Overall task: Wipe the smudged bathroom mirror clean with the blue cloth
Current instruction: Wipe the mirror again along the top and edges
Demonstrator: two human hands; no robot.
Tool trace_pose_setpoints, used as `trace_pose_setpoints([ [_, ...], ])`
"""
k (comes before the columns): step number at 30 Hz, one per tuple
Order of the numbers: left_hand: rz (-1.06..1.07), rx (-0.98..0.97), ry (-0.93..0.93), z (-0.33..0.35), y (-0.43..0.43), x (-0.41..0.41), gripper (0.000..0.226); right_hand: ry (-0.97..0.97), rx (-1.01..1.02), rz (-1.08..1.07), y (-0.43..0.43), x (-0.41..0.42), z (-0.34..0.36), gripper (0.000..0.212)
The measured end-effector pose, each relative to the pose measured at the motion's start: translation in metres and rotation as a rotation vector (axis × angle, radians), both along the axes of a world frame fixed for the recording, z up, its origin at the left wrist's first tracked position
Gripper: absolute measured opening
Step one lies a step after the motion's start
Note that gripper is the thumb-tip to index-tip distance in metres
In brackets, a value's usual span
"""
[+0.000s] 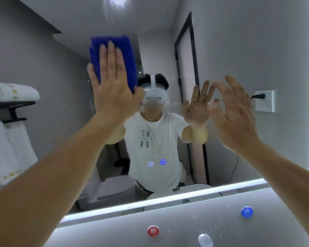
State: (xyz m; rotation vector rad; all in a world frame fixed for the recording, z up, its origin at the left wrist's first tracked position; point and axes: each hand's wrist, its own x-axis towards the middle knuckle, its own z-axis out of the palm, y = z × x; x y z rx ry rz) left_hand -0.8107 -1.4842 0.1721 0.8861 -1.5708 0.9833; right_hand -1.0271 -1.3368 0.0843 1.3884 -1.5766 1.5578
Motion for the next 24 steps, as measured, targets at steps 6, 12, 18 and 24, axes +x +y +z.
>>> trace_pose_setpoints([
  [6, -0.022, -0.018, 0.018, -0.011, -0.004, -0.002, 0.09, -0.003, 0.014, -0.03, 0.002, -0.012, -0.001, 0.059],
  [12, -0.026, -0.094, -0.509, -0.163, -0.006, 0.038, 0.099, 0.001, -0.012, -0.019, 0.007, -0.009, -0.005, 0.057],
  [18, -0.016, -0.124, -0.509, -0.105, -0.01, 0.039, 0.097, 0.091, 0.086, 0.02, 0.002, 0.019, -0.023, 0.068],
  [24, 0.011, -0.039, -0.203, -0.062, -0.009, 0.026, 0.095, 0.122, 0.025, 0.056, -0.022, 0.045, -0.021, 0.062],
])
